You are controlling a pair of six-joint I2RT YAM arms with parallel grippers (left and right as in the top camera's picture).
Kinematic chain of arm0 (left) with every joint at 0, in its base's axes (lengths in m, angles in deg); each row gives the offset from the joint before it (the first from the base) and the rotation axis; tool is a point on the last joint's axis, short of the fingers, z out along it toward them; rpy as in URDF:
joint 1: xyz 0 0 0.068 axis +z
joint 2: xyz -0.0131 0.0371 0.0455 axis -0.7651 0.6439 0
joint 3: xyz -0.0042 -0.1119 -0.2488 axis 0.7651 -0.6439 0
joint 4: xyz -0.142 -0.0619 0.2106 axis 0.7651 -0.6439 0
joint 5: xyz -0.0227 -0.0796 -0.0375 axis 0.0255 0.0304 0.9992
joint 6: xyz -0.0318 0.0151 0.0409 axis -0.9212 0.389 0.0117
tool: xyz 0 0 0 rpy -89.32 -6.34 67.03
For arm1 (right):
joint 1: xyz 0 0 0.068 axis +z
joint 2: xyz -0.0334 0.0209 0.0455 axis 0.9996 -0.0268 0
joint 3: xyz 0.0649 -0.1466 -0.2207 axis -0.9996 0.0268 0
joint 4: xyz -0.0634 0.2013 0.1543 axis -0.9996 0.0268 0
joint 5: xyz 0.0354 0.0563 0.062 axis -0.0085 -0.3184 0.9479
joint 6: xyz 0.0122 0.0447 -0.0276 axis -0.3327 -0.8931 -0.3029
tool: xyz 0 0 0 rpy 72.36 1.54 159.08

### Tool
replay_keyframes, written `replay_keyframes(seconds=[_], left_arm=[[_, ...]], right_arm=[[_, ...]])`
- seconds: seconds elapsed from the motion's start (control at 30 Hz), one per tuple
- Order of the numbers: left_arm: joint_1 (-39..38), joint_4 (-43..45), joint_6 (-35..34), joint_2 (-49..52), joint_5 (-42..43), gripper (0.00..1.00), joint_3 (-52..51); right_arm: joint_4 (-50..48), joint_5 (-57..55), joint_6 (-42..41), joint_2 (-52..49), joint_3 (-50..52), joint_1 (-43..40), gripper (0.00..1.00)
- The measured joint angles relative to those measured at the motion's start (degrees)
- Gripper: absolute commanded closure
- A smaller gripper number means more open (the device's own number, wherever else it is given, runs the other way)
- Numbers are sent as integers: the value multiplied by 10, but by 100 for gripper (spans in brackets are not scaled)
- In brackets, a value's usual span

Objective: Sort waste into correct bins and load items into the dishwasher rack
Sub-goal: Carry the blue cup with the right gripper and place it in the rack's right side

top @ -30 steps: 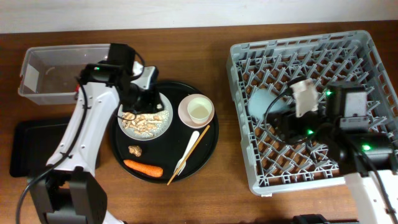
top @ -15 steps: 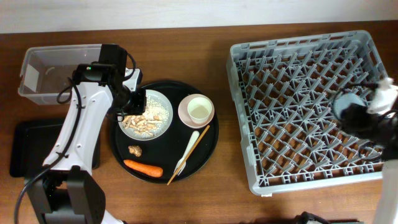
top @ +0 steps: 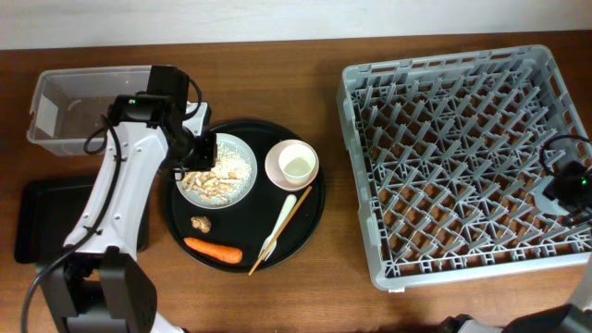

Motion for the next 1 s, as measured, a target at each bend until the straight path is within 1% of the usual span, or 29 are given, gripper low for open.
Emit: replay_keyframes(seconds=[0.27, 0.3, 0.33, 0.37, 0.4, 0.5, 0.53, 0.67, 0.73, 0.77, 0.8, 0.9, 1.0], left_arm=[[0, -10, 0, 0, 0, 73, 0], [0, -11, 0, 0, 0, 73, 0], [0, -12, 0, 0, 0, 73, 0], [0, -12, 0, 0, 0, 73, 0], [0, -12, 0, 0, 0, 72, 0], [0, -12, 0, 0, 0, 71, 0], [0, -12, 0, 0, 0, 69, 0], [0, -11, -1, 0, 0, 66, 0], [0, -5, -2, 0, 7, 59, 0], [0, 2, -3, 0, 13, 54, 0], [0, 13, -5, 0, 24, 52, 0], [0, 37, -6, 0, 49, 49, 0], [-5, 61, -7, 0, 81, 47, 0]], right_arm=[[-20, -23, -11, -80, 0, -5, 59], [-23, -25, -11, -90, 0, -5, 51], [-26, -26, -12, -99, 0, -5, 35], [-28, -26, -11, -104, 0, -5, 24], [-30, -25, -15, -108, 0, -5, 1], [-34, -16, -12, -108, 0, -5, 1], [-34, -9, -13, -108, 0, -5, 1], [-20, 35, -13, -108, -17, -5, 1], [2, 67, -12, -107, -42, -5, 1], [16, 88, -9, -104, -61, -5, 1], [29, 109, -6, -99, -74, -5, 1], [51, 159, 9, -64, -96, 6, 1], [67, 185, 31, -13, -99, 55, 1]])
